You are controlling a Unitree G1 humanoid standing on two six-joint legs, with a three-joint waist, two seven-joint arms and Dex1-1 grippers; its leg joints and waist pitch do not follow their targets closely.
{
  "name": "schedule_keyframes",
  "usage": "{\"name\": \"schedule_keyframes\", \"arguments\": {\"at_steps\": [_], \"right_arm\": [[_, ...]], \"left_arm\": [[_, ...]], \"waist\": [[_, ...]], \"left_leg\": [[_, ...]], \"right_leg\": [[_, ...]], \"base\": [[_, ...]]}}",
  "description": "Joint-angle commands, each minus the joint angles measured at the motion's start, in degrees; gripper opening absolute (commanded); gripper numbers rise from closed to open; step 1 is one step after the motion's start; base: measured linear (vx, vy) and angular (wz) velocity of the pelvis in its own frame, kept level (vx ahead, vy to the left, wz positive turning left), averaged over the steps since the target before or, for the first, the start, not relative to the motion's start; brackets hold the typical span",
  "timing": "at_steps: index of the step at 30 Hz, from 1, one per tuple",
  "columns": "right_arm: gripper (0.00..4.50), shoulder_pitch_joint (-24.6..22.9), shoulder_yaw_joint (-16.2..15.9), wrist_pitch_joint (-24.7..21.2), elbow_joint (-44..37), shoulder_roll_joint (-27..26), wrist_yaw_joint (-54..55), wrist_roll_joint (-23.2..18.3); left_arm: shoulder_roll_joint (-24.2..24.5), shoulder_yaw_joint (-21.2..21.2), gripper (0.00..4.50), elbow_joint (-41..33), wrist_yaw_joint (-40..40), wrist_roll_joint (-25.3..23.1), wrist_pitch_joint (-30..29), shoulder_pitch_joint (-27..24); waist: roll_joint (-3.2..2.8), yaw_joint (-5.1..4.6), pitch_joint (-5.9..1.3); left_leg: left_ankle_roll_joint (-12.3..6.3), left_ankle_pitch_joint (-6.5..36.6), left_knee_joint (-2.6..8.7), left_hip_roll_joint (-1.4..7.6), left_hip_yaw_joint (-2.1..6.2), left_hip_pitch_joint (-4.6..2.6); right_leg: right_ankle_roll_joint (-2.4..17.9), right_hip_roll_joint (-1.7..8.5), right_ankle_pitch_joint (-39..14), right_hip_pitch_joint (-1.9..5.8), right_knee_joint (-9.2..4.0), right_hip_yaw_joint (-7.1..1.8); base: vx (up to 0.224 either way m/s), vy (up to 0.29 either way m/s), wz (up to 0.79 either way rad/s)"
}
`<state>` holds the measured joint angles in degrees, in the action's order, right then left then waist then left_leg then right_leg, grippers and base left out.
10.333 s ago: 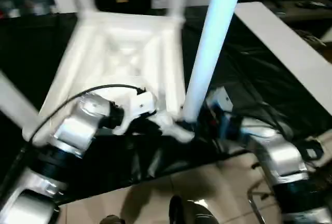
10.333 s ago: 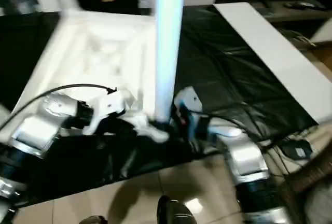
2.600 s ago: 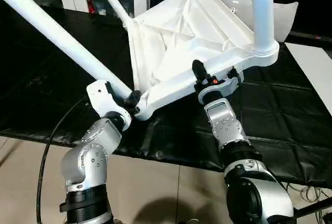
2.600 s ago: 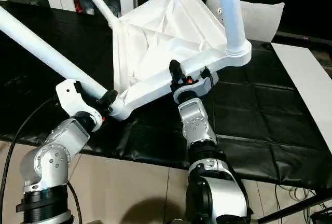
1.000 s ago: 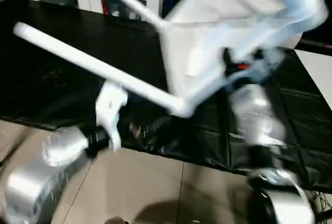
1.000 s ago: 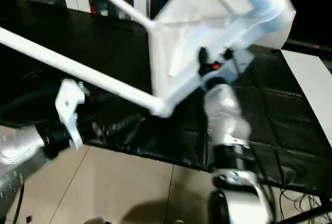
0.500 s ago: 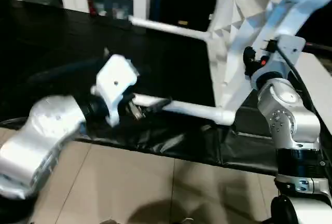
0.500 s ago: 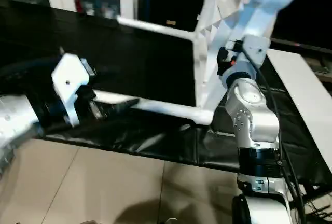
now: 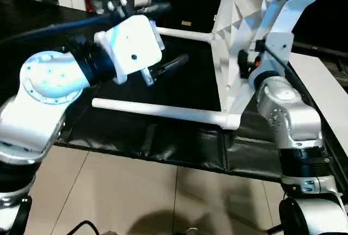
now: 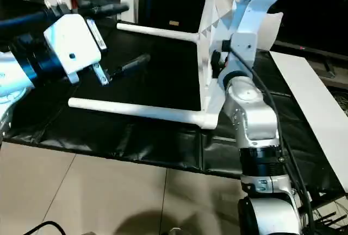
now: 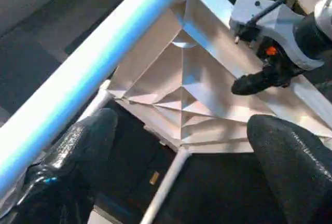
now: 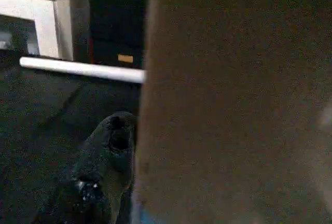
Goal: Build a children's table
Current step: Flip table
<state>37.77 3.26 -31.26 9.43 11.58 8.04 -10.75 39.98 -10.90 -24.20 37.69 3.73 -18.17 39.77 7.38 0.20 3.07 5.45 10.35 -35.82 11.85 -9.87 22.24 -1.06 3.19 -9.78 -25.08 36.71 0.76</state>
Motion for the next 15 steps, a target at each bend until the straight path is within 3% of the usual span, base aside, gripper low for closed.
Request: {"name": "schedule_keyframes", "arguments": {"at_steps": [1, 2, 5, 8, 9, 11, 15], "right_arm": [[3.11, -1.02, -0.39, 1.47, 1.84, 0.06, -0.94, 1.03], [3.11, -1.91, -1.12, 3.32, 4.14, 0.38, -1.27, 2.29], [3.11, -2.39, -0.41, 6.10, 7.06, -0.28, -1.10, 2.69], [3.11, -2.80, 0.46, 9.23, 9.67, -1.03, -1.36, 2.52], [2.85, -2.83, 0.90, 10.76, 10.64, -1.41, -1.61, 2.21], [2.85, -2.58, 0.84, 13.43, 13.96, -1.53, -2.21, 2.69], [2.36, -1.20, 1.46, 17.99, 18.34, -2.17, -3.11, 2.41]], "left_arm": [[-0.72, -0.93, 4.50, 1.41, -0.44, -1.65, 1.98, 1.72], [-1.08, -1.09, 4.50, 3.81, -2.46, -4.49, 3.98, 3.46], [-1.32, -0.26, 4.50, 7.04, -5.07, -7.34, 5.32, 5.67], [-1.06, 0.61, 4.50, 9.96, -6.97, -9.32, 6.34, 7.75], [-0.82, 0.74, 4.50, 10.92, -7.38, -9.98, 6.81, 8.43], [-0.52, 1.05, 4.50, 13.74, -8.66, -11.79, 8.09, 10.37], [0.03, 0.73, 4.50, 18.66, -9.37, -14.42, 11.71, 13.50]], "waist": [[-1.04, 0.09, -3.65], [-0.97, 0.08, -3.67], [-1.37, 0.08, -3.69], [-1.26, -0.07, -3.74], [-1.45, -0.03, -3.72], [-1.50, -0.04, -3.74], [-1.68, -0.03, -3.70]], "left_leg": [[6.51, 11.83, 3.80, 0.07, -0.54, -0.70], [6.49, 12.42, 3.85, 0.12, -0.42, -0.62], [6.57, 13.98, 3.82, 0.08, -0.22, -0.72], [6.39, 14.92, 3.72, 0.00, -0.09, -0.56], [6.39, 15.31, 3.76, 0.02, -0.01, -0.54], [6.25, 16.13, 3.70, 0.06, 0.03, -0.76], [5.86, 17.42, 3.78, 0.08, 0.15, -0.82]], "right_leg": [[3.11, 1.93, -17.26, 2.37, -4.19, -1.43], [2.96, 1.98, -18.23, 2.45, -4.30, -1.37], [2.80, 2.10, -19.86, 2.32, -4.39, -1.30], [3.07, 2.08, -20.44, 2.22, -4.41, -1.21], [3.14, 2.16, -20.60, 2.23, -4.39, -1.18], [3.50, 2.15, -20.79, 2.04, -4.45, -1.12], [4.67, 2.19, -20.03, 2.00, -4.38, -1.03]], "base": [[0.000, 0.000, 0.00], [0.000, 0.000, 0.00], [0.000, 0.000, 0.00], [0.000, 0.000, 0.00], [0.000, 0.000, 0.00], [0.000, 0.000, 0.00], [0.000, 0.000, 0.00]]}}
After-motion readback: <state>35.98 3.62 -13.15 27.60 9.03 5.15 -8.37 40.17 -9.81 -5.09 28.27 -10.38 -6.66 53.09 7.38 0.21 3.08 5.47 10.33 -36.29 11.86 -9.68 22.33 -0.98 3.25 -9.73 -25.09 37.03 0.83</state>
